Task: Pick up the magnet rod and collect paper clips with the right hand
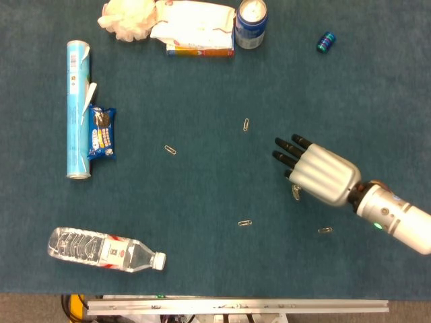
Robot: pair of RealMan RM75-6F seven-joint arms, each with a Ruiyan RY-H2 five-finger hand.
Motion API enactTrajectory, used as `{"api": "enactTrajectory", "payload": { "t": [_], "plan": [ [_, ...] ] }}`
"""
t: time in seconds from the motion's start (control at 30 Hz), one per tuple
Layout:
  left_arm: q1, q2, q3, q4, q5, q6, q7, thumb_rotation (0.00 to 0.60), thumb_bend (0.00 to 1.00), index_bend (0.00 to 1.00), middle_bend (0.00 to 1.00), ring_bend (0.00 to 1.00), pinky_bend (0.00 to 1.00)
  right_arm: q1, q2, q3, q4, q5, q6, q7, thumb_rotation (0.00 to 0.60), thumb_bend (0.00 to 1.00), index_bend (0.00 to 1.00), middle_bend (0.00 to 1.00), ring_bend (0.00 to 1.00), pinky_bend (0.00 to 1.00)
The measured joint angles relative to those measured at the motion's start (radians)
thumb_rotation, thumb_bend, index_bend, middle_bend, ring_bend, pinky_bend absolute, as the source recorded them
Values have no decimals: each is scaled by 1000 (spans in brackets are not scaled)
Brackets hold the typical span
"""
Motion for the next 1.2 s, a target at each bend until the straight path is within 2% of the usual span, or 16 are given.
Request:
{"api": "enactTrajectory", "payload": {
  "t": [0.23, 1.2],
  "plan": [
    [-1, -1, -1, -5, 2, -1, 15, 600, 302, 493, 440, 421, 657, -20, 53, -27, -47, -55, 21, 24, 600, 271, 598, 188, 75, 190],
    [-5, -11, -8, -28, -3, -3, 67, 600, 302, 493, 440, 421, 657, -119, 129, -118, -86, -219, 66, 77, 600, 272, 598, 188, 75, 190]
  ]
}}
